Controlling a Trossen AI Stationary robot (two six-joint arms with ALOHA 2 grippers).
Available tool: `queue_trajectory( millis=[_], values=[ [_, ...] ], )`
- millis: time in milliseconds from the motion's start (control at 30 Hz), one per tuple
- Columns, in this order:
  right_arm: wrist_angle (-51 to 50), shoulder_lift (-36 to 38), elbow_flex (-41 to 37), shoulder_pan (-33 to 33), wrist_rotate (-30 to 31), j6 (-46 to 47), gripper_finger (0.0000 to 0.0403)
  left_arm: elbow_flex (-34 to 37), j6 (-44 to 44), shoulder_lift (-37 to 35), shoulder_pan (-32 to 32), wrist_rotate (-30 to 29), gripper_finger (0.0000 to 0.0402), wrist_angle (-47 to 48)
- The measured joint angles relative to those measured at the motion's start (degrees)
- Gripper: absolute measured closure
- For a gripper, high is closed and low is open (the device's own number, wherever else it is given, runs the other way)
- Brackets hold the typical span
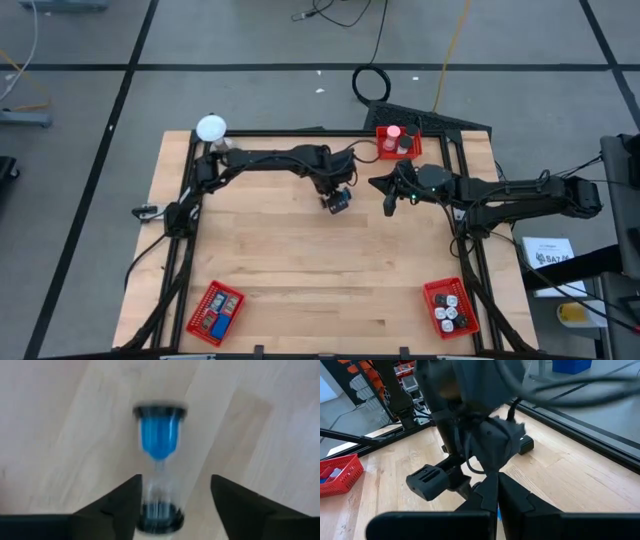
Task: Pick & Place Office items
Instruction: Put the blue hourglass into the top red basket
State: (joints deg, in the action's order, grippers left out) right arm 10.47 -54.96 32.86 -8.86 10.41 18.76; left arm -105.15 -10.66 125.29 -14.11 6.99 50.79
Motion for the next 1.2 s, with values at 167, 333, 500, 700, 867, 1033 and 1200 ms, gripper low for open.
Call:
queue_trajectory(
  millis=[167, 333, 500, 700, 867, 1033, 1200],
  values=[
    [0.0, 0.0, 0.0, 0.0, 0.0, -0.1, 0.0403, 5.5, -1.0, 0.0, -0.1, -3.1, 0.012, -1.8],
    [0.0, 0.0, 0.0, 0.0, 0.0, -0.2, 0.0403, 9.4, -2.1, 0.0, -0.3, -3.3, 0.0127, -6.5],
    [0.0, 0.0, 0.0, 0.0, 0.0, -0.1, 0.0403, 9.8, -0.3, 0.0, 0.1, -2.5, 0.0195, -7.8],
    [-2.1, 1.9, 0.0, 0.0, -0.1, 3.9, 0.0403, 9.9, 3.2, -1.4, 0.6, -2.5, 0.0236, -11.0],
    [-12.3, 9.8, 0.0, -1.7, 0.0, 14.9, 0.0391, 10.7, 1.3, -4.1, 0.9, -0.8, 0.0236, -22.8],
    [-22.5, 14.9, 0.0, -3.8, -1.7, 27.4, 0.0333, 15.3, -1.6, -6.9, 1.6, 3.2, 0.0236, -39.4],
    [-21.9, 13.9, 0.0, -4.1, -3.1, 35.9, 0.0238, 18.4, -4.7, -8.2, 1.9, 7.5, 0.0236, -51.0]
  ],
)
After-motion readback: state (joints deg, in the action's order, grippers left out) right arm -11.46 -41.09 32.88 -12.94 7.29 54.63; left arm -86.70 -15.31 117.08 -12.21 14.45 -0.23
